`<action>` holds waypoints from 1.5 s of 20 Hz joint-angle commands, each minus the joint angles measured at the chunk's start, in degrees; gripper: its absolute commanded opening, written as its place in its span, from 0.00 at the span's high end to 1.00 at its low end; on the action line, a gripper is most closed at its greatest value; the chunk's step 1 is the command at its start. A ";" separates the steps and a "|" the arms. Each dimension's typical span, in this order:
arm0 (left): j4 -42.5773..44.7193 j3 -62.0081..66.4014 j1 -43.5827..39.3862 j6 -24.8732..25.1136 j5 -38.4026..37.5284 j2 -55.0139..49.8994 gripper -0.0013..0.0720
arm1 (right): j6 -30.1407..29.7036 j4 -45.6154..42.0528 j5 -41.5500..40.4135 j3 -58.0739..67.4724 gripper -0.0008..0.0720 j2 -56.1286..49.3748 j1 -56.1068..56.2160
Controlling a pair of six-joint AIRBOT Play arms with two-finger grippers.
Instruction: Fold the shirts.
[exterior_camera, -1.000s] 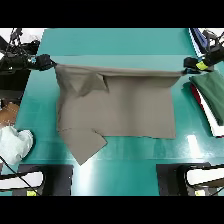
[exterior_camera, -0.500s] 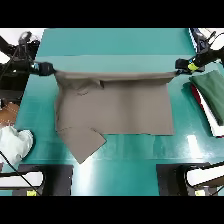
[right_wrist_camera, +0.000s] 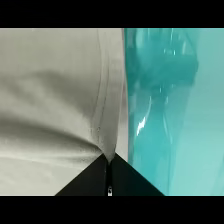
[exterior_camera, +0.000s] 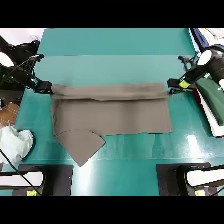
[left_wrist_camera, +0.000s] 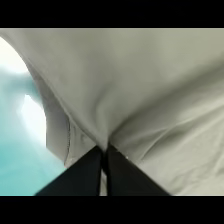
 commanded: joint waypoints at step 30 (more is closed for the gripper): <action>-8.11 -57.66 -10.45 -21.94 2.21 38.10 0.45 | -4.55 7.96 1.62 -5.11 0.32 10.67 -4.31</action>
